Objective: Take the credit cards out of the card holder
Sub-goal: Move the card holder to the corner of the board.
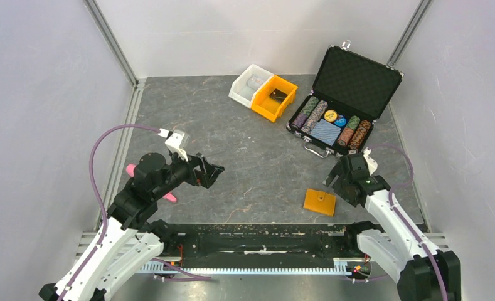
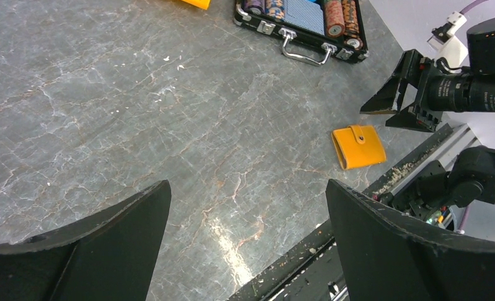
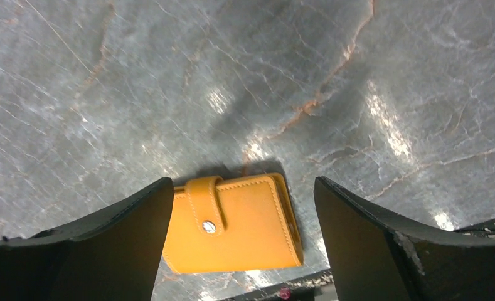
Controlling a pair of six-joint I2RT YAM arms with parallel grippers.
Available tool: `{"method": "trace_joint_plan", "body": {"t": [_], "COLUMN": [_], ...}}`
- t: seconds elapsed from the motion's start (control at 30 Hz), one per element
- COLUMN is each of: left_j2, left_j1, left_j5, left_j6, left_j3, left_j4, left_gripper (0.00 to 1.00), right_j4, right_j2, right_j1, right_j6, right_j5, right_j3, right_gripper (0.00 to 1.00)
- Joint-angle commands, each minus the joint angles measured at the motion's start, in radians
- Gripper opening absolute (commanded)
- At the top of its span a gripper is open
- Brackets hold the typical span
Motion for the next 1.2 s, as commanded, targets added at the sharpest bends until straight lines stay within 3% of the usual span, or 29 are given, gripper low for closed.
{"method": "trace_joint_plan", "body": {"t": [0.0, 0.27, 0.43, 0.57, 0.73, 0.9, 1.17], "left_j2": [-0.017, -0.027, -0.029, -0.019, 0.030, 0.118, 0.131], "left_j1": [0.004, 0.005, 0.005, 0.005, 0.005, 0.005, 0.005], "left_j5": [0.049, 0.064, 0.072, 0.089, -0.005, 0.084, 0.089], "left_j6": [-0.019, -0.012, -0.010, -0.003, -0.102, -0.189, -0.237], "left_j3": [-0.009, -0.014, -0.013, -0.007, 0.010, -0.015, -0.063], "left_j4": [0.034, 0.041, 0.039, 0.033, -0.029, -0.061, -0.039], "left_gripper": [1.00, 1.00, 1.00, 1.00, 1.00, 1.00, 0.99], "right_j4": [-0.043, 0.155, 0.116, 0.201, 0.240, 0.364, 0.655], "right_j2": [-0.048, -0.089, -0.127, -0.191, -0.221, -0.199, 0.102], "right_j1": [0.002, 0.006, 0.037, 0.075, 0.175, 0.363, 0.674], "right_j6": [0.002, -0.024, -0.017, 0.058, 0.158, 0.303, 0.348], "right_j5": [-0.054, -0.365, -0.337, -0.435, -0.385, -0.326, -0.240], "right_j3": [-0.031, -0.158, -0.159, -0.214, -0.241, -0.274, -0.187], "right_gripper": [0.85, 0.82, 0.82, 0.79, 0.78, 0.76, 0.72]}}
